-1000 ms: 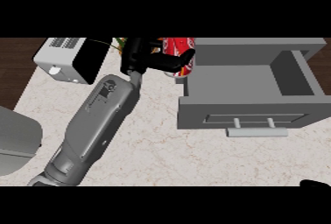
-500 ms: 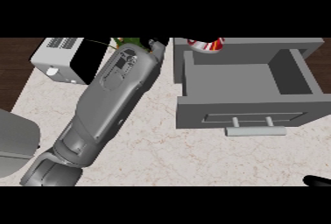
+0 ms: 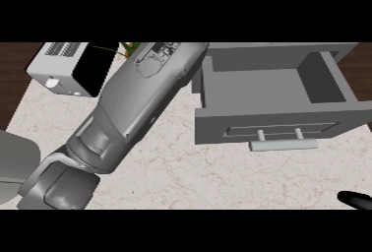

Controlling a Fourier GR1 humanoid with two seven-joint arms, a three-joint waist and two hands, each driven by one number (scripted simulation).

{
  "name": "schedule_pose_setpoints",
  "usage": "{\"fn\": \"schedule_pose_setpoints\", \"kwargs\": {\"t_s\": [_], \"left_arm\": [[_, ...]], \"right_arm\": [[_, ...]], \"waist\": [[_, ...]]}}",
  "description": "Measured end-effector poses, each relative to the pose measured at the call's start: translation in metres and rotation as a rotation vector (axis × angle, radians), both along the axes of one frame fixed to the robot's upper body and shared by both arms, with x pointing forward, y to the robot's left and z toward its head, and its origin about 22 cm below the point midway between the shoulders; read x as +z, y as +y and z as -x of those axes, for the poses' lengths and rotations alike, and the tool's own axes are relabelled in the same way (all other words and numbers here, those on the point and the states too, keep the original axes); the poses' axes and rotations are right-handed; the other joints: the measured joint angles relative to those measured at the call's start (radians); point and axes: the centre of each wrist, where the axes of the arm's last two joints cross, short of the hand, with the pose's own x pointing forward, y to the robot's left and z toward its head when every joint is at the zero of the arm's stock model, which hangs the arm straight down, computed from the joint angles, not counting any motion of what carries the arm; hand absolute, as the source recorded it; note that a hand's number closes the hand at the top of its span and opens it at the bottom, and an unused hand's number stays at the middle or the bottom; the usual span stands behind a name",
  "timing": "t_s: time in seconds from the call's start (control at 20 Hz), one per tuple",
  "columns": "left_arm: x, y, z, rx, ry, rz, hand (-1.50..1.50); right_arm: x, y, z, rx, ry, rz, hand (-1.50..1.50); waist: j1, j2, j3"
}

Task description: Pick up the can, place it into the drawer and close the drawer

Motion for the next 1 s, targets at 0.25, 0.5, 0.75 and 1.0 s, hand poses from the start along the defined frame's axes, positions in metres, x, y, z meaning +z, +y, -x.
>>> {"fn": "schedule_pose_setpoints", "kwargs": {"t_s": [0.25,0.5,0.75,1.0], "left_arm": [[0.007,-0.011,-0.001,0.03,0.005,-0.031,1.5],[0.013,-0.018,-0.003,0.076,-0.008,-0.056,-1.5],[0.01,-0.018,-0.005,0.141,-0.018,-0.057,-1.5],[0.007,-0.018,-0.008,0.191,-0.033,-0.057,-1.5]], "right_arm": [[0.007,0.003,-0.004,0.012,-0.007,0.008,-1.5],[0.01,0.0,-0.005,0.026,-0.005,0.01,-1.5],[0.016,0.002,-0.004,0.039,-0.01,0.02,-1.5],[0.018,0.003,-0.013,0.039,-0.017,0.054,-1.5]], "waist": [[-0.019,0.004,0.001],[-0.039,0.008,0.001],[-0.049,0.011,0.002],[-0.051,0.015,0.002]]}}
